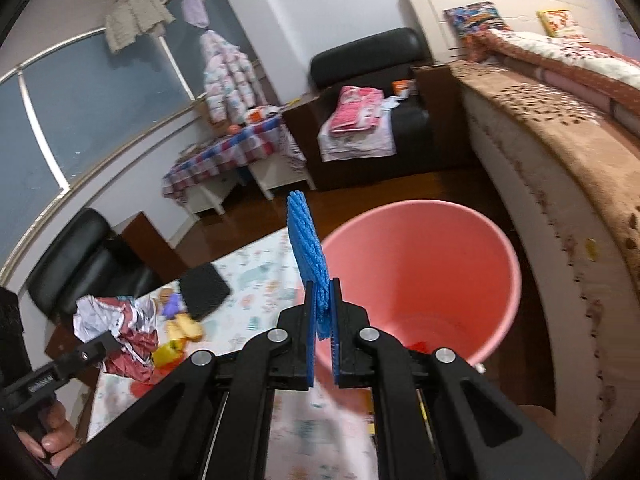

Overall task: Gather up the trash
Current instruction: 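Carry the wrapper and blue strip to the pink bucket and release both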

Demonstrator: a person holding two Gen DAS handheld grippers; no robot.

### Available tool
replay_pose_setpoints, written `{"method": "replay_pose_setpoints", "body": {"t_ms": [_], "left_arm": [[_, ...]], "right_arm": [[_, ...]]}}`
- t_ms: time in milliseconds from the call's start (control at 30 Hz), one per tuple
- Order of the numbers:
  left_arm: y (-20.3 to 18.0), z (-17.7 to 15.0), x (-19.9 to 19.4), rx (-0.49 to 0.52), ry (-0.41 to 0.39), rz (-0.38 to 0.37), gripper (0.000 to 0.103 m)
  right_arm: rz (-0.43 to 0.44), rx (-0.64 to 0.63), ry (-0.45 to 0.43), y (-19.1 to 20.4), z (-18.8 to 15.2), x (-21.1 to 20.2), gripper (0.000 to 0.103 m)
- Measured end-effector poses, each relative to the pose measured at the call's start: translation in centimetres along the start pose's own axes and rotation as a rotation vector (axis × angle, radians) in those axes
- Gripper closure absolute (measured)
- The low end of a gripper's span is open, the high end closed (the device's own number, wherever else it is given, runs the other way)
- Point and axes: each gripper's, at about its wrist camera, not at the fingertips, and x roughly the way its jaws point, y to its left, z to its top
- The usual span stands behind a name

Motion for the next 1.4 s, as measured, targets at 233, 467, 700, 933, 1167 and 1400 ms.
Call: {"method": "replay_pose_setpoints", "body": {"t_ms": [233, 467, 700, 933, 1167, 1400], "left_arm": [[-5.9, 1.6, 4.7, 0.074, 0.033, -0.091, 0.09], [-9.4, 2.3, 9.5, 0.118, 0.075, -0.11, 0.09], [-10.4, 2.0, 13.3, 0.128, 0.128, -0.075, 0.09], [-10.8, 1.8, 14.8, 0.132, 0.141, -0.06, 0.088], [-10.8, 2.0, 14.5, 0.122, 0.122, -0.057, 0.058], [-10.4, 2.4, 13.4, 0.105, 0.1, -0.054, 0.054]], "right_arm": [[-0.078, 0.03, 0.006, -2.6, -0.5, 0.1, 0.097], [-0.106, 0.086, 0.031, -4.8, -0.8, 1.0, 0.097], [-0.104, 0.111, 0.045, -5.8, -1.0, 1.6, 0.097], [-0.106, 0.128, 0.052, -6.0, -1.2, 2.0, 0.097], [-0.112, 0.128, 0.051, -6.0, -1.3, 2.2, 0.096], [-0.091, 0.106, 0.038, -5.4, -1.3, 1.8, 0.075]]}}
